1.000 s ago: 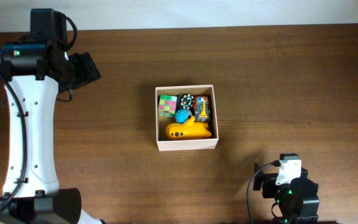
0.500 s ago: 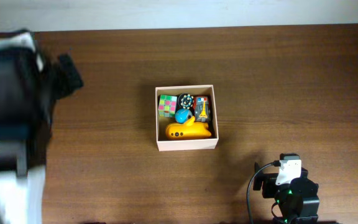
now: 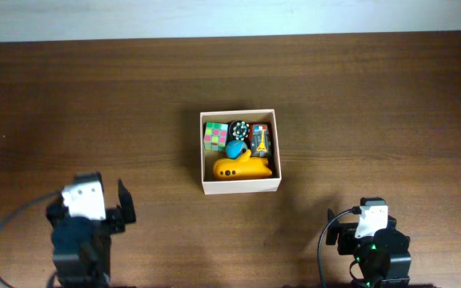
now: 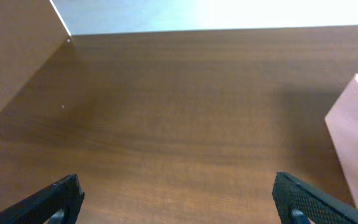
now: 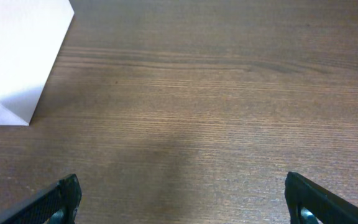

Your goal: Pack container

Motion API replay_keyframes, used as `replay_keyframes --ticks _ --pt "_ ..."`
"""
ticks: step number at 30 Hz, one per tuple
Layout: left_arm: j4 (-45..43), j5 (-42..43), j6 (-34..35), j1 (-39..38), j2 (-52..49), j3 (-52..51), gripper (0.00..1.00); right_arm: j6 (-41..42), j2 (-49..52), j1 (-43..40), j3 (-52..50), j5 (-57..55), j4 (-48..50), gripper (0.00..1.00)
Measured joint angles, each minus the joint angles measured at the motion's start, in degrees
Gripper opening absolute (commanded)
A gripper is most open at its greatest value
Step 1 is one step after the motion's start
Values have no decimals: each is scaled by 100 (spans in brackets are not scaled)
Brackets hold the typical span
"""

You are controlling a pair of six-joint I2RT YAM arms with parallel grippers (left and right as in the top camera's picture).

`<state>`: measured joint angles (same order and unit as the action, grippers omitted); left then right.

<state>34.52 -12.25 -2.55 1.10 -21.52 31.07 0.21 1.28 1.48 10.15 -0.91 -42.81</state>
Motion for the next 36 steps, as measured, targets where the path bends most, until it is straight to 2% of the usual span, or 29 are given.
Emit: replay_keyframes --ticks 8,16,36 --pt "-11 199 -33 0 1340 -1298 99 4 0 0 0 -2 2 99" --pt "-13 400 -52 0 1915 -1794 99 4 0 -2 0 -2 0 99" --pt "254 437 -50 0 2057 -2052 99 2 0 -2 0 -2 0 99"
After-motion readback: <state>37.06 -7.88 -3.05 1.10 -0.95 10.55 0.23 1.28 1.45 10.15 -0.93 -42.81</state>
